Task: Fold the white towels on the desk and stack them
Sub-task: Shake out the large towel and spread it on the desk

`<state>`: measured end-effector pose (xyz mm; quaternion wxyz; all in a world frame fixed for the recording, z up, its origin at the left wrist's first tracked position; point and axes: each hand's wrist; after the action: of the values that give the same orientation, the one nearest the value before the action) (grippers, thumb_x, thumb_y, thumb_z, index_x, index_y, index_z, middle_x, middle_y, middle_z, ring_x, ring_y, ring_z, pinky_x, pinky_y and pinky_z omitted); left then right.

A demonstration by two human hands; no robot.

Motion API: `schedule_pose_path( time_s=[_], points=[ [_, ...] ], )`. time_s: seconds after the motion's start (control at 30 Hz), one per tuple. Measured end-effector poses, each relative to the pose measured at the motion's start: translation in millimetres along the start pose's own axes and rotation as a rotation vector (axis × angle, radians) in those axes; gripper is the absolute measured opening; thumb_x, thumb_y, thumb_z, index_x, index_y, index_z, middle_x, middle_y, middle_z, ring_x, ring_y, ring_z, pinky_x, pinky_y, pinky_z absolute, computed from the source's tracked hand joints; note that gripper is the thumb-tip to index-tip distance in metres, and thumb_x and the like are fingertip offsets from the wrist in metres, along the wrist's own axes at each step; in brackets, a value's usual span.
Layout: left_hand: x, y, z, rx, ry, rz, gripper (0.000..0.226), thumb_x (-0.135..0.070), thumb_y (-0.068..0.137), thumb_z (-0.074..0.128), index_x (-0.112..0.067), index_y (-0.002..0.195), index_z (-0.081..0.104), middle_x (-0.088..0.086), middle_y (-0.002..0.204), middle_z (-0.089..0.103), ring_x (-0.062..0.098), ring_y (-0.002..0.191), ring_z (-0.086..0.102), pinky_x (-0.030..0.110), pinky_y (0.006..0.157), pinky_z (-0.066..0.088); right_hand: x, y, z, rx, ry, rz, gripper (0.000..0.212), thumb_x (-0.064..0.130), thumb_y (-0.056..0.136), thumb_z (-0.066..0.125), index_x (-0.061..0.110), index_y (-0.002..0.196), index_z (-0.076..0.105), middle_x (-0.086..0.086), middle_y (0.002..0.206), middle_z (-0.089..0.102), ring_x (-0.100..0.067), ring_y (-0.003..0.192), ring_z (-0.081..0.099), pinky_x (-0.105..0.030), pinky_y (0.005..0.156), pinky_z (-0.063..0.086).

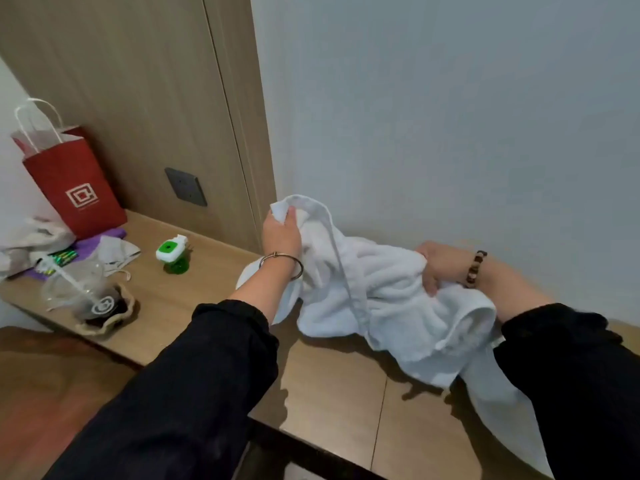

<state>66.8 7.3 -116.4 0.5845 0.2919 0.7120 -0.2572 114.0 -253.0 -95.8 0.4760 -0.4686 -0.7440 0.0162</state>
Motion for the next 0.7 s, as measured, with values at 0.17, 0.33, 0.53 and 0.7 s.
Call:
schedule_pose_path(
  time_s=[0.17,0.33,0.53,0.7],
  points=[
    [-61.6,32.9,-23.0,-0.221,-0.01,0.116,0.038,-0.028,0.099,0.045,-0.005,0.129,0.049,0.011,0.129,0.056,0.026,0.119,0.051,0.021,0.086,0.034,40.0,-0.3,-68.1,-0.311,-0.129,0.073,0.027,-0.002,0.063,0.068,0.014,0.084,0.07,-0.012,0.098,0.069,-0.027,0.092,0.064,-0.028,0.071,0.046],
    [-75.4,44.8,-44.5,-0.297,0.043,0.106,0.045,-0.031,0.099,0.044,-0.006,0.136,0.043,0.013,0.135,0.051,0.028,0.125,0.047,0.029,0.096,0.036,22.1,15.6,-56.7,-0.833,-0.417,0.214,0.046,0.017,0.095,0.048,0.013,0.14,0.041,-0.016,0.14,0.042,-0.034,0.127,0.041,-0.042,0.101,0.036],
    [-84.6,27.6,-28.0,-0.077,-0.014,0.25,0.023,-0.022,0.096,0.05,-0.008,0.113,0.058,0.003,0.099,0.058,0.018,0.089,0.053,0.012,0.061,0.033,19.3,39.7,18.9,-0.315,-0.047,-0.018,0.079,0.046,0.086,0.063,0.018,0.148,0.022,-0.008,0.15,0.034,-0.022,0.133,0.039,-0.029,0.107,0.03],
    [-77.7,13.6,-13.4,0.348,0.075,0.177,0.006,-0.021,0.088,0.057,-0.024,0.084,0.059,-0.008,0.075,0.059,0.013,0.07,0.056,0.019,0.058,0.044,9.6,55.8,35.9,-0.488,-0.048,0.039,0.083,0.036,0.085,0.067,0.017,0.149,0.019,-0.01,0.152,0.026,-0.028,0.137,0.032,-0.039,0.11,0.031]
  ],
)
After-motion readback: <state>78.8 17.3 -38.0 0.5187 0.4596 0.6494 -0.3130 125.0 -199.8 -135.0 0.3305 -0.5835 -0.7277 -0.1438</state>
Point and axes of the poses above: each hand's wrist, its own y-axis towards the middle knuckle, its own z-axis out of the palm, x = y × z
